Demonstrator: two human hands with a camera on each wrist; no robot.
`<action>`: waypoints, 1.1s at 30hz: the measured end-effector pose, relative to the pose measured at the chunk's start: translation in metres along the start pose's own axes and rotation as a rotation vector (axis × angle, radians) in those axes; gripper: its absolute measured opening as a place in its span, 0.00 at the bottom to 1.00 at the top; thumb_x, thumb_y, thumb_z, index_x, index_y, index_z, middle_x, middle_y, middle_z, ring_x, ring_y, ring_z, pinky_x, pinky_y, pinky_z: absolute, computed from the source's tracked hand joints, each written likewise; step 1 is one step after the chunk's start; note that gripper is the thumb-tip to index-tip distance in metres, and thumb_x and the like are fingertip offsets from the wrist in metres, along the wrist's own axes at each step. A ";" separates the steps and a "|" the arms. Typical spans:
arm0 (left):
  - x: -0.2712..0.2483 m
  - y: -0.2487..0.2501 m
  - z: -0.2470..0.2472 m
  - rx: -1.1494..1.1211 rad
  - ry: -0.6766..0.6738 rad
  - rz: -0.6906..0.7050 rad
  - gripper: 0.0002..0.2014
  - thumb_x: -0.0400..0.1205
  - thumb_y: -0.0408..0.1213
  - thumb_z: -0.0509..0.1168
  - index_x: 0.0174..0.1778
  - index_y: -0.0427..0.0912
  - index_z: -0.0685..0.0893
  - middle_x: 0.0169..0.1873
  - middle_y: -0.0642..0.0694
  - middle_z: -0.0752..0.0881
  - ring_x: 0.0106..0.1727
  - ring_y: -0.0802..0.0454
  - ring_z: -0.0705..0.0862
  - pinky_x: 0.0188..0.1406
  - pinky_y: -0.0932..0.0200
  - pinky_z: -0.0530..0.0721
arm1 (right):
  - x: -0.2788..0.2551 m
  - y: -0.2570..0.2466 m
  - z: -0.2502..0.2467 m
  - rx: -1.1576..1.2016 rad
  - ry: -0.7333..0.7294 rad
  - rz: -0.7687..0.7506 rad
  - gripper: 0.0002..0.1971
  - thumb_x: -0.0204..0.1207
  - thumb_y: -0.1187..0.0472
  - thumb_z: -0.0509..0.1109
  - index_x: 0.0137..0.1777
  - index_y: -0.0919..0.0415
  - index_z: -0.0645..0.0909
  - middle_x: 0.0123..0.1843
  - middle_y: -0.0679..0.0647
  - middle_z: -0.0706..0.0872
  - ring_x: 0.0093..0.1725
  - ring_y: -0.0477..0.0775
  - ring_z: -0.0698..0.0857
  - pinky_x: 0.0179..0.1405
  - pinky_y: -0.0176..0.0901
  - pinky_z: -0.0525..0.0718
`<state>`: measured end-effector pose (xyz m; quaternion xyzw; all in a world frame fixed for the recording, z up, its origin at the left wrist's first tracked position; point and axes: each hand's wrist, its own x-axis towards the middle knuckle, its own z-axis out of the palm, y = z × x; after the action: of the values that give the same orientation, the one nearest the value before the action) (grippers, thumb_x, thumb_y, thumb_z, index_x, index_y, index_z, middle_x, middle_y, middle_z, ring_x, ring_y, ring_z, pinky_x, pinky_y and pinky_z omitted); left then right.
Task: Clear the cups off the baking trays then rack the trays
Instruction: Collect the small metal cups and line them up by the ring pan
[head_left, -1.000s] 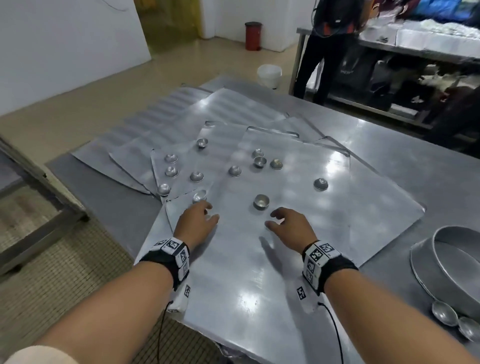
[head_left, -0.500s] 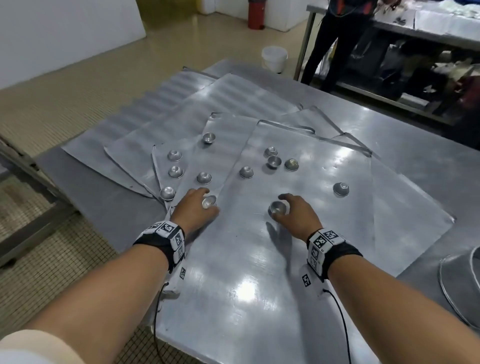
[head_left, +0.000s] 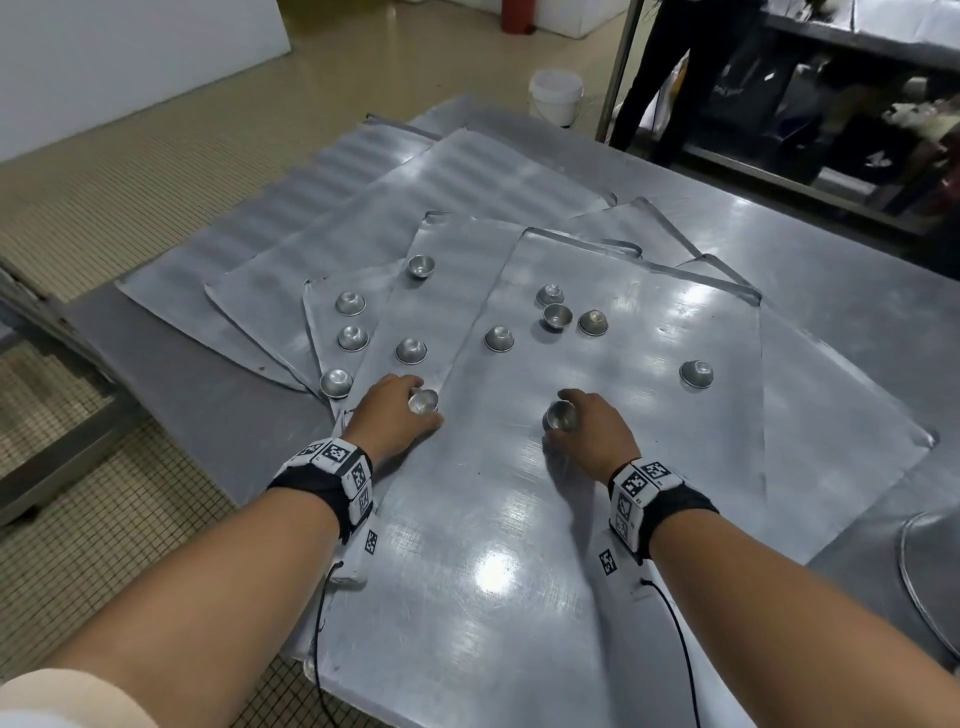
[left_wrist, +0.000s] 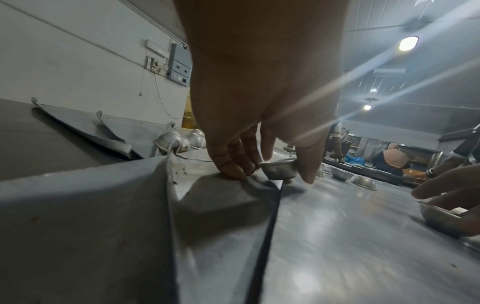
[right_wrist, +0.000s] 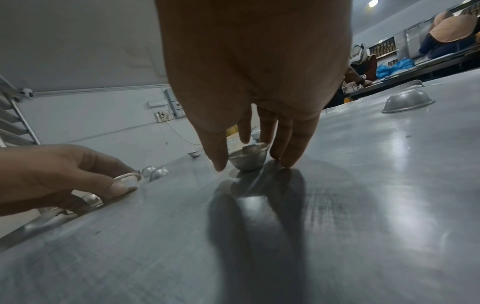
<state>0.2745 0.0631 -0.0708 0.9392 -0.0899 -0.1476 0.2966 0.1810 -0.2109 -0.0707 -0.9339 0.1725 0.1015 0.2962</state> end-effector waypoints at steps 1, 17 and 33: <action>0.000 0.000 0.001 0.004 -0.003 -0.001 0.34 0.71 0.52 0.80 0.71 0.43 0.82 0.66 0.43 0.80 0.65 0.43 0.82 0.67 0.50 0.79 | 0.000 0.000 0.000 -0.009 0.001 0.003 0.32 0.75 0.54 0.76 0.80 0.54 0.73 0.72 0.59 0.80 0.70 0.62 0.80 0.68 0.54 0.80; -0.041 0.034 0.030 0.069 -0.067 0.186 0.27 0.69 0.66 0.76 0.51 0.47 0.86 0.48 0.51 0.86 0.50 0.49 0.84 0.51 0.51 0.82 | -0.054 0.011 0.002 -0.078 -0.037 0.002 0.18 0.74 0.50 0.75 0.62 0.54 0.81 0.59 0.55 0.81 0.59 0.61 0.83 0.52 0.46 0.78; -0.108 0.137 0.111 0.102 -0.267 0.444 0.26 0.74 0.53 0.77 0.66 0.50 0.81 0.59 0.51 0.85 0.58 0.48 0.84 0.54 0.54 0.80 | -0.182 0.106 -0.042 0.118 0.073 0.149 0.31 0.72 0.49 0.79 0.75 0.53 0.78 0.66 0.55 0.88 0.62 0.56 0.87 0.62 0.46 0.84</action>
<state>0.1251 -0.0787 -0.0530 0.8824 -0.3395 -0.1967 0.2596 -0.0234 -0.2691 -0.0383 -0.9024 0.2580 0.0789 0.3360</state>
